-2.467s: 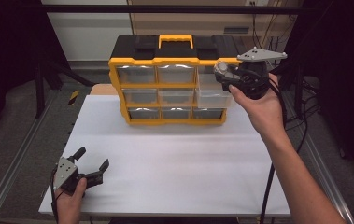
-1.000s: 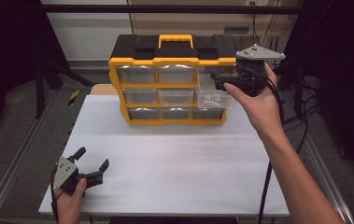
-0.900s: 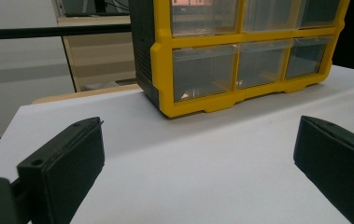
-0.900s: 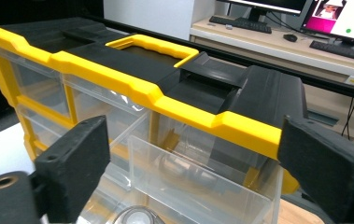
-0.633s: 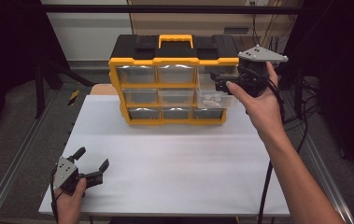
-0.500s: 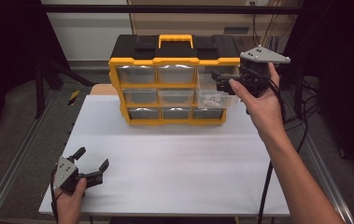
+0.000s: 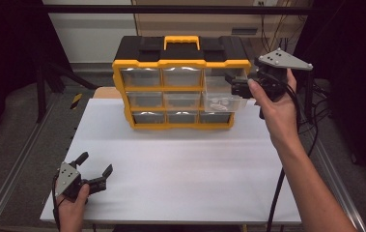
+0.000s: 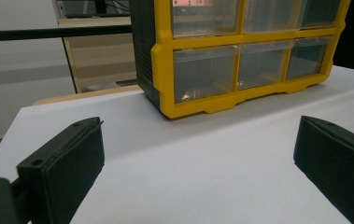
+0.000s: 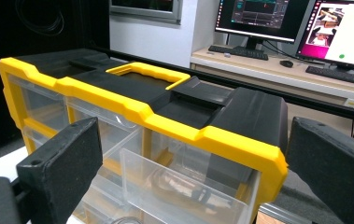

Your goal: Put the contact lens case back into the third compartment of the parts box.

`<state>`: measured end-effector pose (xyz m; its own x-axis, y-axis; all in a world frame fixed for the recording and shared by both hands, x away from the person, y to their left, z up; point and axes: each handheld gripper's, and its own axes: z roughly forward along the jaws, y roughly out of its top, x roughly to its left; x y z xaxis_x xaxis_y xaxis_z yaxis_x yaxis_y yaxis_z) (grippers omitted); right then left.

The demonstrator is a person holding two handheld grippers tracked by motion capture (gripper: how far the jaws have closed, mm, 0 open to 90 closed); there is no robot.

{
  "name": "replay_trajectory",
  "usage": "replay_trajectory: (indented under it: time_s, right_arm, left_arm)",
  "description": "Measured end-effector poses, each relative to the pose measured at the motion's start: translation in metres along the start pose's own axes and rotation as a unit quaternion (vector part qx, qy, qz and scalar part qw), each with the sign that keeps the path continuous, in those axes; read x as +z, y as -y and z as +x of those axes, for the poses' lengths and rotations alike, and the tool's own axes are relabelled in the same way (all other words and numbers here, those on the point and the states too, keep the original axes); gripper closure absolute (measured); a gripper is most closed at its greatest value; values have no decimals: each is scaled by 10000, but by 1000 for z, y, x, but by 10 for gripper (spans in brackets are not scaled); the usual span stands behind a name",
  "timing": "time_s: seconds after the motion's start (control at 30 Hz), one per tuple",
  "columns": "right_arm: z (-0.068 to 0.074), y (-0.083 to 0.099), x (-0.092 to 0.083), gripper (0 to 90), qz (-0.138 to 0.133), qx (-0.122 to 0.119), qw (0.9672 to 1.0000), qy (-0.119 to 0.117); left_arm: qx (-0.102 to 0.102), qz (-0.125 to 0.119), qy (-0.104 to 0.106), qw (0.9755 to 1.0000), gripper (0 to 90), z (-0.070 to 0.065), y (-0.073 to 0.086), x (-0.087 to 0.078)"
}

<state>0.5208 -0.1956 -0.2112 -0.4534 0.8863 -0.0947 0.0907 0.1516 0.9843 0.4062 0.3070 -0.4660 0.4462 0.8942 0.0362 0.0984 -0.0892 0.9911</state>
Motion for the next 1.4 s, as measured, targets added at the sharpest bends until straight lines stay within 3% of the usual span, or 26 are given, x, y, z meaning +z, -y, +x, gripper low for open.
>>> replay_trajectory:
  time_s: [0.27,0.53,0.83,1.4]
  right_arm:
    - [-7,3,-9,71,-208,20,9998,-31]
    - [-17,8,-21,42,-434,115,9990,21]
    - [-26,19,-34,39,-542,185,9983,41]
    - [-39,64,-59,34,-463,341,9983,-1]
  left_arm:
    - [-5,-12,8,10000,15,0,0,0]
    - [-3,-22,15,10000,15,0,0,0]
    - [-4,-19,6,10000,15,0,0,0]
    - [-63,-29,6,10000,13,3,1,-1]
